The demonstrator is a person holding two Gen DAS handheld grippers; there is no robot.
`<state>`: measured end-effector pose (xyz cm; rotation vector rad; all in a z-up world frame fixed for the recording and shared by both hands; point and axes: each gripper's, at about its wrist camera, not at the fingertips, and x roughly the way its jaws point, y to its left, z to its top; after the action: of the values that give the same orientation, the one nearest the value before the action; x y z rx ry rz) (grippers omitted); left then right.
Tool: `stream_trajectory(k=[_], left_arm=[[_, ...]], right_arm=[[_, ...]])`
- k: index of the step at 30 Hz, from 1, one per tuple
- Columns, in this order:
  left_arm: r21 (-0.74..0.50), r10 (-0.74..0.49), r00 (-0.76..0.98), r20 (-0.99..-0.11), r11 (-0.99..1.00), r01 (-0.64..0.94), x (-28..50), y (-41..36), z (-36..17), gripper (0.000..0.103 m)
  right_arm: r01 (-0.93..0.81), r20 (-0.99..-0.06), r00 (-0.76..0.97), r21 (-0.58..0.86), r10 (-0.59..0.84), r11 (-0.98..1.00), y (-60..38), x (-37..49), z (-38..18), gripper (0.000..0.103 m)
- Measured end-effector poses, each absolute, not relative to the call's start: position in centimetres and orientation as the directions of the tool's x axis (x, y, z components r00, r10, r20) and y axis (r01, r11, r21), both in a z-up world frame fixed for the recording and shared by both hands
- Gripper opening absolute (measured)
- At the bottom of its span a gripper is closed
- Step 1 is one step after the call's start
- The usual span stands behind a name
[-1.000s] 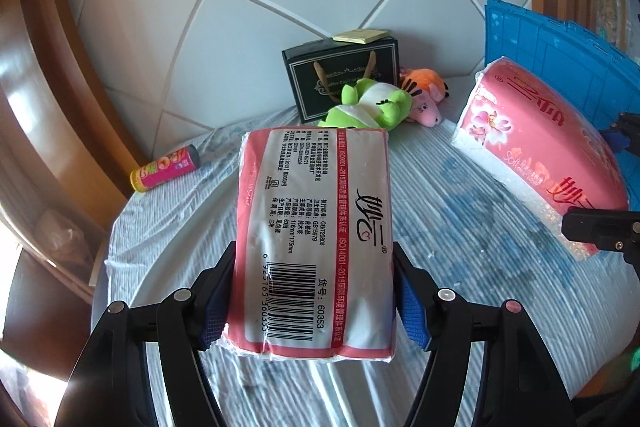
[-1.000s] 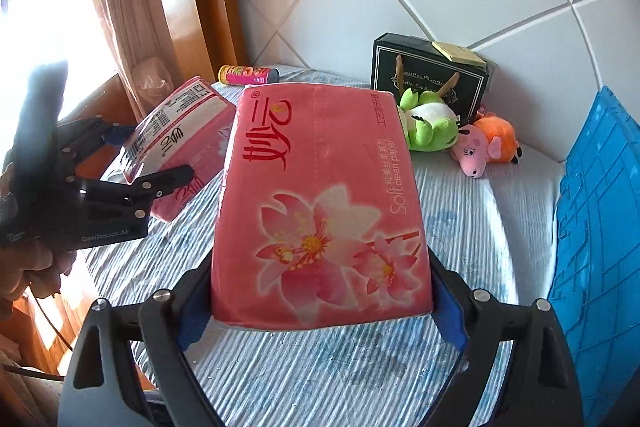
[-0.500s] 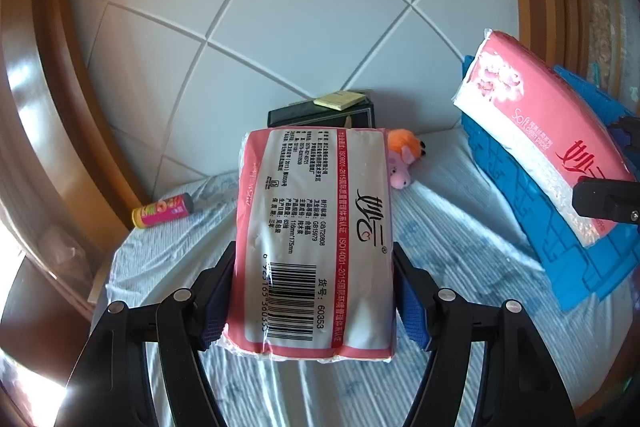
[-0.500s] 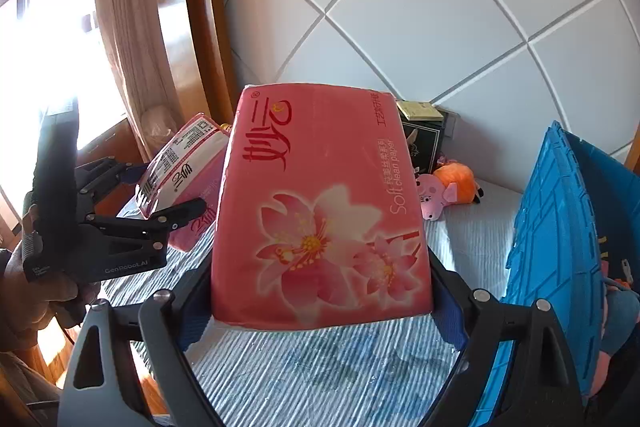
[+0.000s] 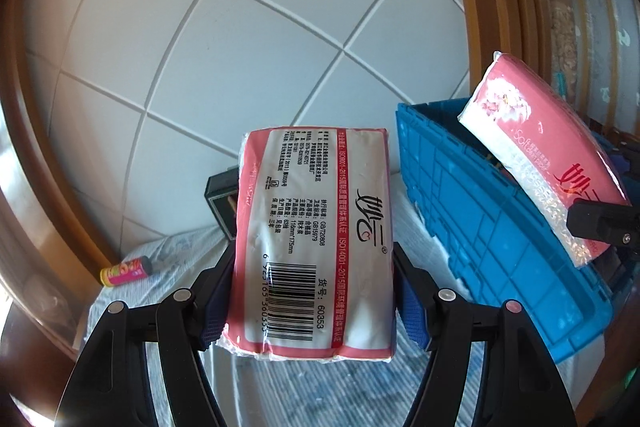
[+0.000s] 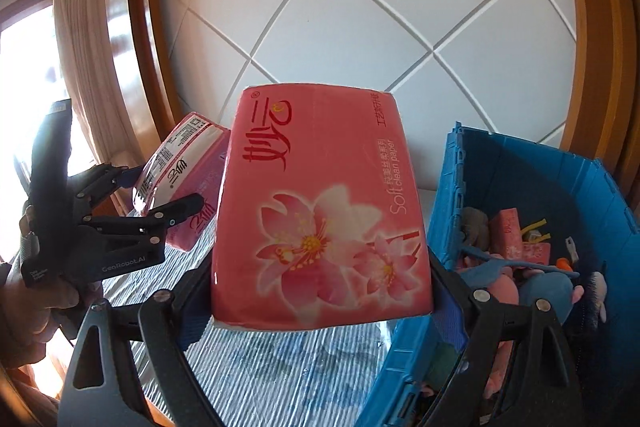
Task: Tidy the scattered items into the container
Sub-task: 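Carry both tissue packs over the blue crate with both tools, then open the left tool over the crate while the right tool releases its tissue pack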
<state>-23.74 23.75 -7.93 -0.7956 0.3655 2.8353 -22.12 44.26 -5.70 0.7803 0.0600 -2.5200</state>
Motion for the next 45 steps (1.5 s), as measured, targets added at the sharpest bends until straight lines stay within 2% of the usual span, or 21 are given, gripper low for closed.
stream_trajectory(k=[13,27,45], left_arm=[[0.224,0.241,-0.842,-0.482,-0.896,-0.384,-26.6,36.6,-5.1,0.070],[0.202,0.346,-0.794,-0.499,-0.845,-0.495,-29.5,47.8,-3.3,0.070],[0.224,0.338,-0.788,-0.515,-0.834,-0.505,-35.5,55.8,-3.3,0.071]], right_arm=[[0.302,-0.531,-0.792,0.086,-0.300,-0.949,55.1,-24.2,-4.8,0.090],[0.185,-0.561,-0.809,0.043,-0.177,-0.982,63.8,-28.2,-5.4,0.090],[0.103,-0.588,-0.806,-0.025,-0.068,-0.994,69.8,-38.7,-4.8,0.090]])
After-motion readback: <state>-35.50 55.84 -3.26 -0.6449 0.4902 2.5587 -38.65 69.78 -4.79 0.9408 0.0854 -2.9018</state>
